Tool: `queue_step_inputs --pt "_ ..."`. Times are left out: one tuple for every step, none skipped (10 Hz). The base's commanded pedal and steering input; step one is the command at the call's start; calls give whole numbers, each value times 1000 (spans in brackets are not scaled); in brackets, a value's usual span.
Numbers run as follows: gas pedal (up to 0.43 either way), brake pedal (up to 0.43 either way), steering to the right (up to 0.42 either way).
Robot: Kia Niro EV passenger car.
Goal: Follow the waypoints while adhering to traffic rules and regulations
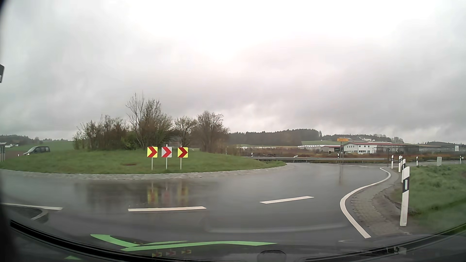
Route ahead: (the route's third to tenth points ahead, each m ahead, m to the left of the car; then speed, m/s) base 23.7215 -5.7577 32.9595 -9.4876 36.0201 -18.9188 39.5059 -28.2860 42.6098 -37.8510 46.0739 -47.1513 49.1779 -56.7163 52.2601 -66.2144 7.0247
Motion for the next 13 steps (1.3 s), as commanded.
queue_step_inputs --pt "98 0 94" --pt "98 0 98" --pt "98 0 102" --pt "98 0 104" --pt "98 0 105" --pt "98 0 109" --pt "118 0 113" --pt "118 0 118" --pt "138 0 123" --pt "150 0 118" --pt "150 0 111" --pt "150 0 105" --pt "150 0 102"
